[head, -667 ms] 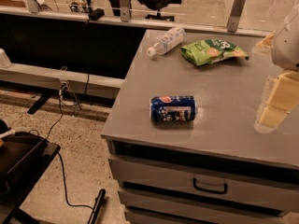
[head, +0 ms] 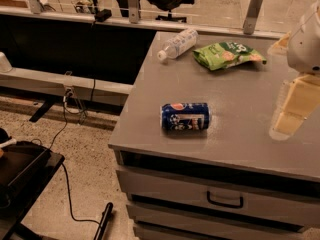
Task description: Place pepsi can upright
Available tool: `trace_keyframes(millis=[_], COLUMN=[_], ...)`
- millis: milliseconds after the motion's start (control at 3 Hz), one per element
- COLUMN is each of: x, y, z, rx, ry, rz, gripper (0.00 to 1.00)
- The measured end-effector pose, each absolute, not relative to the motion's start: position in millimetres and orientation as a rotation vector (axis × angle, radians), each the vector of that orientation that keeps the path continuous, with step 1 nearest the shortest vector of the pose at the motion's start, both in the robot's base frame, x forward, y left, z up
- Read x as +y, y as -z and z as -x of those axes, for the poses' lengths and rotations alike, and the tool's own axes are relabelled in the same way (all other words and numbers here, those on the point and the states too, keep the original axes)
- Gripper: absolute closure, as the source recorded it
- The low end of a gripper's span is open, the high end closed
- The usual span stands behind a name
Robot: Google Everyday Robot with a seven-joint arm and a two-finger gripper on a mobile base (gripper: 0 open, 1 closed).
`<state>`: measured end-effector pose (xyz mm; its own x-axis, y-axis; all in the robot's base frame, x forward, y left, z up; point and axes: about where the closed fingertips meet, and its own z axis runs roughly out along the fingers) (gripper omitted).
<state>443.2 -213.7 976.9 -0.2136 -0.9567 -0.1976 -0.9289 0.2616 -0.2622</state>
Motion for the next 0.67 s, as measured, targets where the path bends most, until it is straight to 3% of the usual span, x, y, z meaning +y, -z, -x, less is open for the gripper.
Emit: trace_keyframes(millis=[667], x=[-166], y=[-965], z=[-487], rx=[2.073], ry=[0.35], rz=[1.919], gripper=[0.0])
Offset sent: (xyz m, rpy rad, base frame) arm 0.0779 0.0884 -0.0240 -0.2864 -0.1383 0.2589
